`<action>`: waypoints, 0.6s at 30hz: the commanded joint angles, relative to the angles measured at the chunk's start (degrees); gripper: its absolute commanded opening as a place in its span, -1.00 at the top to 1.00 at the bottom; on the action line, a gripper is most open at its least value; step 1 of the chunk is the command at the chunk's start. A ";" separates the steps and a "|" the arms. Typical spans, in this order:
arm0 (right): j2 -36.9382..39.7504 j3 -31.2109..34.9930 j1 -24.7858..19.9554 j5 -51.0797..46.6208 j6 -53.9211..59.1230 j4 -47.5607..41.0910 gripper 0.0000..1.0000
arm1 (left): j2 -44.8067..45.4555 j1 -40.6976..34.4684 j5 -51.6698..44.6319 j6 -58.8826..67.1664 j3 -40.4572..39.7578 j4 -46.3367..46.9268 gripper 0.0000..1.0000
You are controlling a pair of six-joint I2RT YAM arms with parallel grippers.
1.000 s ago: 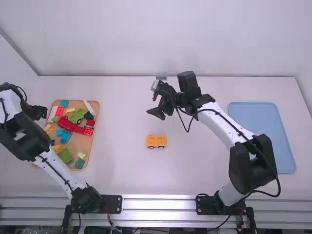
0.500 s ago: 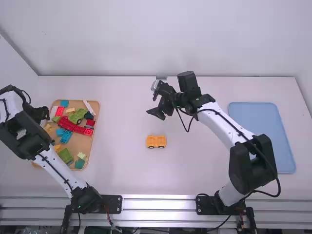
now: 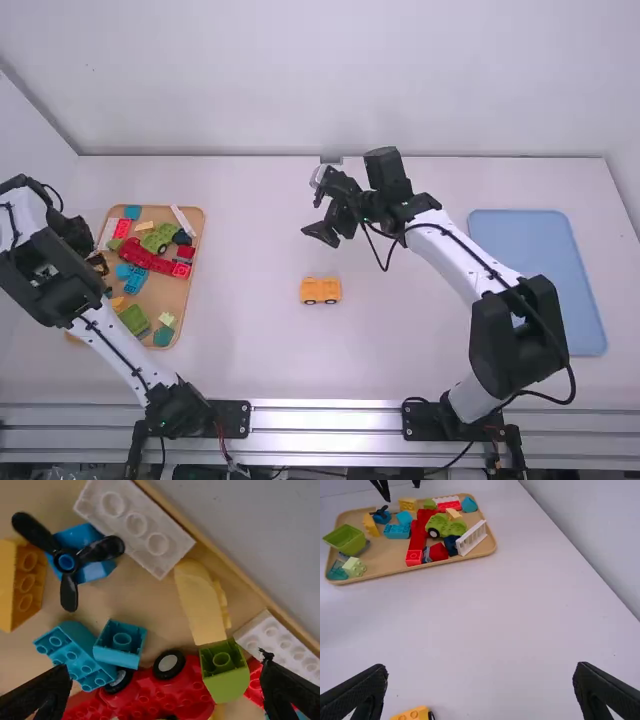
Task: Assemble lego blocks to make yellow taxi
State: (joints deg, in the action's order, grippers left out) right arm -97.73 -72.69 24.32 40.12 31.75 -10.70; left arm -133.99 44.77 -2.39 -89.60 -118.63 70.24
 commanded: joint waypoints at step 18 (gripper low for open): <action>1.51 -1.86 0.11 0.55 0.17 1.07 -0.97 | -0.92 0.24 -0.26 -6.78 7.69 -8.94 -0.97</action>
State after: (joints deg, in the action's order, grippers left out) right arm -97.73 -72.69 24.32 40.12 31.77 -9.76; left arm -133.99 44.80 -0.56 -96.23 -112.01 61.14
